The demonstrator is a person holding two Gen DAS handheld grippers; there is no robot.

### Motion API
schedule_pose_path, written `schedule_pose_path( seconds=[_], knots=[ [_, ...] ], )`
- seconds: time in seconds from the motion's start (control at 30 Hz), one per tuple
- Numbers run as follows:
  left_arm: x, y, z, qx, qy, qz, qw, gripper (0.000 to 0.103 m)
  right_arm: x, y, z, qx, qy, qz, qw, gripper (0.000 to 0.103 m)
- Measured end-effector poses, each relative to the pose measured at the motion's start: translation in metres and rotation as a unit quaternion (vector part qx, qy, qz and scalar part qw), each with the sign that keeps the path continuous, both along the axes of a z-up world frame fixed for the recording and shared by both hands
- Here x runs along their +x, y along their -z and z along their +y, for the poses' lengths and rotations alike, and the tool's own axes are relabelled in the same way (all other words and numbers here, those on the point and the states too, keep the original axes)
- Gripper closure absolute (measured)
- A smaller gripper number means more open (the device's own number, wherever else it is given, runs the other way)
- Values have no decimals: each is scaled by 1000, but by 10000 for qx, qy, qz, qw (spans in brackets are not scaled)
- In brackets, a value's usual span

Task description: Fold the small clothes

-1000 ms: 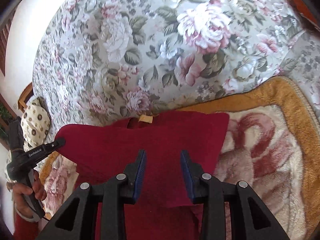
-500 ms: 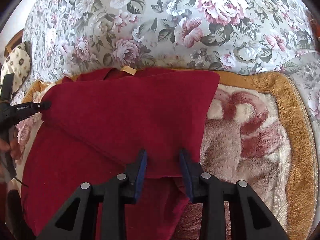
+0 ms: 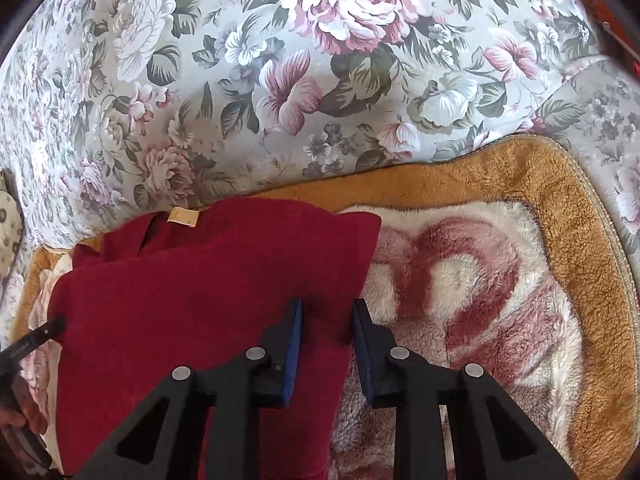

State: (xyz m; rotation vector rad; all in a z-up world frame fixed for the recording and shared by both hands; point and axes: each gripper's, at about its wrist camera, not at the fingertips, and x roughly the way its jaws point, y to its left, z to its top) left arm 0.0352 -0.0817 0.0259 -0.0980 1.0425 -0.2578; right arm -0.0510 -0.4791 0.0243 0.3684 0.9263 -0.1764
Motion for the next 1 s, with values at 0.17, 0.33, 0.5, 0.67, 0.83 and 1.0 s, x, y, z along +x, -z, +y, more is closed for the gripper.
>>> schedule_pose_path(
  seconds=[0.17, 0.33, 0.5, 0.67, 0.83, 1.0],
  knots=[
    [-9, -9, 5, 110, 5, 2, 9999, 70, -30, -31, 10, 64, -47, -127, 9999, 80],
    [-24, -13, 13, 324, -1, -29, 9995, 63, -63, -28, 38, -117, -468, -3, 9988, 80],
    [-41, -20, 21, 385, -12, -70, 9992, 63, -63, -12, 43, -350, -402, 328, 9980, 79],
    [-65, -34, 26, 353, 77, -90, 9993, 63, -90, -38, 67, -343, -538, 102, 9979, 80],
    [-98, -50, 31, 325, 303, -90, 9990, 63, -117, -45, 90, -333, -596, 80, 9976, 78],
    [-133, -57, 47, 159, 388, -58, 9991, 41, -141, -46, 103, -333, -525, 33, 9981, 77]
  ],
)
